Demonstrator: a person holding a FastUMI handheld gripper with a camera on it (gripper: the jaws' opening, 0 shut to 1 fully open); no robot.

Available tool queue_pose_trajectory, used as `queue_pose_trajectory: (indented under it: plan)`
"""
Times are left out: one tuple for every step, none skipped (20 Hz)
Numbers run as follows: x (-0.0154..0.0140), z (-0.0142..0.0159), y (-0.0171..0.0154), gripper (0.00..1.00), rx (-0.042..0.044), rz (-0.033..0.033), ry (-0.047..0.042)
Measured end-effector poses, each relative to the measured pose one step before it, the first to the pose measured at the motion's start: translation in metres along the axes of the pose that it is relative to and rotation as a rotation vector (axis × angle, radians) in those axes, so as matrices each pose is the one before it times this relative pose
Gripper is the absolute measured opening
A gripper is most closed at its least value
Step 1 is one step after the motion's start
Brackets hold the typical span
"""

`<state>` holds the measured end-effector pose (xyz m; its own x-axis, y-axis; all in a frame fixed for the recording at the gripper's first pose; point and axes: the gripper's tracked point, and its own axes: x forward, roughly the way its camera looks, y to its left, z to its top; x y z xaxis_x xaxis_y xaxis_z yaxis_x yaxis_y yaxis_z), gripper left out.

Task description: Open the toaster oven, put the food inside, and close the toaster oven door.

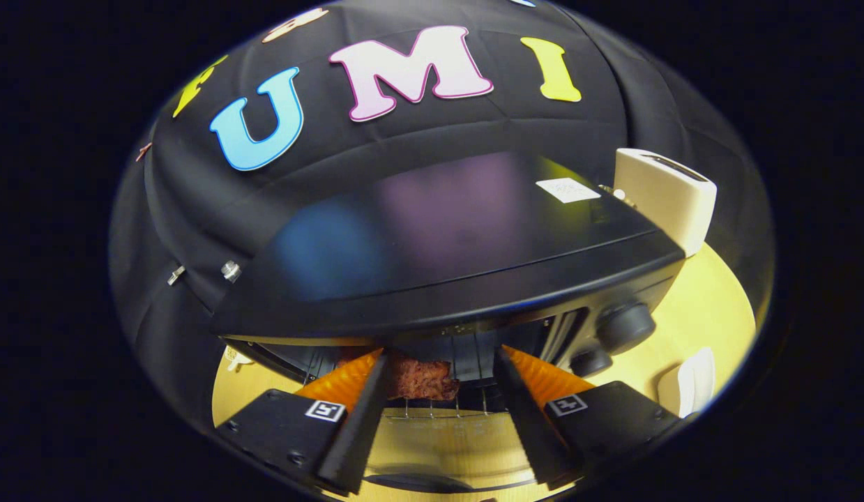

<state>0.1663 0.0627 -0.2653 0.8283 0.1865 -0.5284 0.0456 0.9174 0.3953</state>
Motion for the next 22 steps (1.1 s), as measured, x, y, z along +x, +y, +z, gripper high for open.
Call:
queue_pose_trajectory:
  plan:
    - [-0.00448,0.00249,-0.00173,0.94,-0.00866,-0.00603,-0.00750]
    - [-0.00343,0.00039,-0.00149,0.99,-0.01176,-0.00623,-0.00707]
    - [-0.00415,0.00107,-0.00006,0.99,-0.01237,-0.00252,-0.00577]
    - [-0.00524,0.00003,0.00012,0.99,-0.00913,-0.00201,-0.00395]
    - [-0.00515,-0.00035,0.00133,0.99,-0.00387,0.00304,-0.00176]
    - [-0.00759,-0.00006,0.00409,0.99,-0.00366,0.00662,-0.00510]
    - [-0.00840,0.00017,0.00417,0.99,-0.00906,0.00619,-0.00982]
    - [-0.00980,-0.00197,0.00614,0.99,-0.01349,0.00964,-0.00476]
    - [-0.00835,-0.00409,0.00524,0.98,-0.01202,0.00711,0.00450]
    - [-0.00872,-0.00559,0.00575,0.98,-0.00753,0.00877,0.00778]
    - [-0.00891,-0.00770,0.00610,0.98,-0.00681,0.00675,0.01408]
    - [-0.00775,-0.01043,0.00307,0.98,-0.01028,-0.00129,0.02214]
    - [-0.00604,-0.01157,0.00285,0.98,-0.01267,-0.00055,0.02272]
    - [-0.00497,-0.01263,0.00139,0.98,-0.01399,-0.00792,0.02741]
    - [-0.00371,-0.01343,0.00117,0.99,-0.01592,-0.00776,0.02680]
    - [-0.00256,-0.01306,0.00116,0.99,-0.01703,-0.00376,0.02410]
    - [-0.00190,-0.01198,-0.00030,0.99,-0.01248,-0.00986,0.02052]
    - [-0.00125,-0.01163,0.00180,0.99,-0.00329,-0.00228,0.02338]
    - [-0.00050,-0.00943,0.00203,0.99,0.00450,0.00421,0.01847]
    - [-0.00001,-0.00837,0.00259,0.99,0.00074,0.00158,0.01565]
    - [0.00051,-0.00793,0.00174,0.99,-0.00385,0.00141,0.01722]
    - [0.00067,-0.00738,0.00304,0.99,-0.00313,0.00281,0.01742]
